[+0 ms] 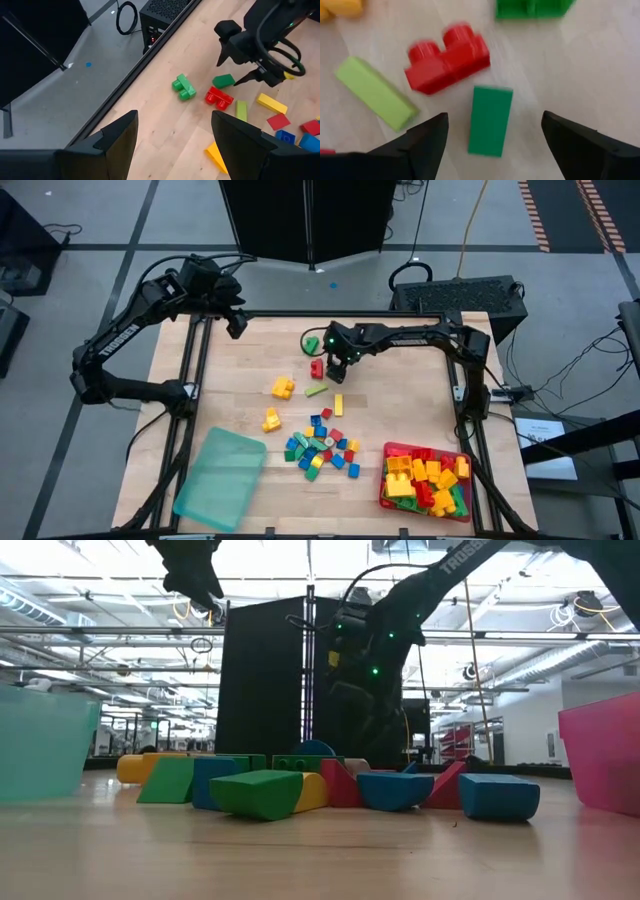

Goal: Sort blocks by size
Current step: Put the green block into the pink bin

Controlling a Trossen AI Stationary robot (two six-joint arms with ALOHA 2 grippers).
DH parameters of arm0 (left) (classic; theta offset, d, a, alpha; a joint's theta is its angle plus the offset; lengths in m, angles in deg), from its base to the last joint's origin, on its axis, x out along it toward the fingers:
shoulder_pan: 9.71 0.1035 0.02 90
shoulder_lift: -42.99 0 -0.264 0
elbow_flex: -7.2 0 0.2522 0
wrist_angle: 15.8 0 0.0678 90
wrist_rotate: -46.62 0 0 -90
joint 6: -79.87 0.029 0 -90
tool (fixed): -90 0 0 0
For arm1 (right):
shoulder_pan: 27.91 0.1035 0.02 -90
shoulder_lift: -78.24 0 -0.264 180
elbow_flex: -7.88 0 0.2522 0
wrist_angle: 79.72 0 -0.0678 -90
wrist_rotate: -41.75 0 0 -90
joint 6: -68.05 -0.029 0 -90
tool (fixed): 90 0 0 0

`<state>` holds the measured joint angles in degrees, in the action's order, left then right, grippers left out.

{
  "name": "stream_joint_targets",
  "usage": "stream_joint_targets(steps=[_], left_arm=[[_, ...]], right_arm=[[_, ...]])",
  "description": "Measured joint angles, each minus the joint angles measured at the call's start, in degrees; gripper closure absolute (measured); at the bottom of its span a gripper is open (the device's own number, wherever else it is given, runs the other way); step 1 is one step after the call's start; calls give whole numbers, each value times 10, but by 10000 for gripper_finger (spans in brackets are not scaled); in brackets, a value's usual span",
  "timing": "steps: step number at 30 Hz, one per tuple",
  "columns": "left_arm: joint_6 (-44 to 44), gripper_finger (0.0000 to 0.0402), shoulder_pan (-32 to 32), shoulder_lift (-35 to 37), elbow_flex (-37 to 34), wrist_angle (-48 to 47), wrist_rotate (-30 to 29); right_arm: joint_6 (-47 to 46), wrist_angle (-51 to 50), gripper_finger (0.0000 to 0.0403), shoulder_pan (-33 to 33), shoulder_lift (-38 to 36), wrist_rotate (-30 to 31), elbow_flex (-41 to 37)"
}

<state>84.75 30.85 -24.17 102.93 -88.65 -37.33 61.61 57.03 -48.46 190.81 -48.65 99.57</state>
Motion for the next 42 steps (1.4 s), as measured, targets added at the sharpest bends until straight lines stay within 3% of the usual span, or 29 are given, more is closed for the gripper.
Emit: stream_joint_targets(steps=[17, 21, 26, 31, 35, 42], left_arm=[[2, 146, 0, 0, 0, 2, -5], [4, 146, 0, 0, 0, 2, -6], [5, 146, 0, 0, 0, 3, -6], [6, 146, 0, 0, 0, 3, -6], [15, 146, 0, 0, 0, 2, -6], [16, 146, 0, 0, 0, -4, -6]], right_arm=[[-58, 34, 103, -1, 70, -5, 4], [-93, 31, 161, -1, 77, 7, 4], [-127, 19, 294, -6, 78, 9, 3], [-138, 18, 293, -5, 62, 7, 4], [-140, -44, 293, 0, 38, -7, 29], [-162, -169, 293, 45, -89, 8, 68]])
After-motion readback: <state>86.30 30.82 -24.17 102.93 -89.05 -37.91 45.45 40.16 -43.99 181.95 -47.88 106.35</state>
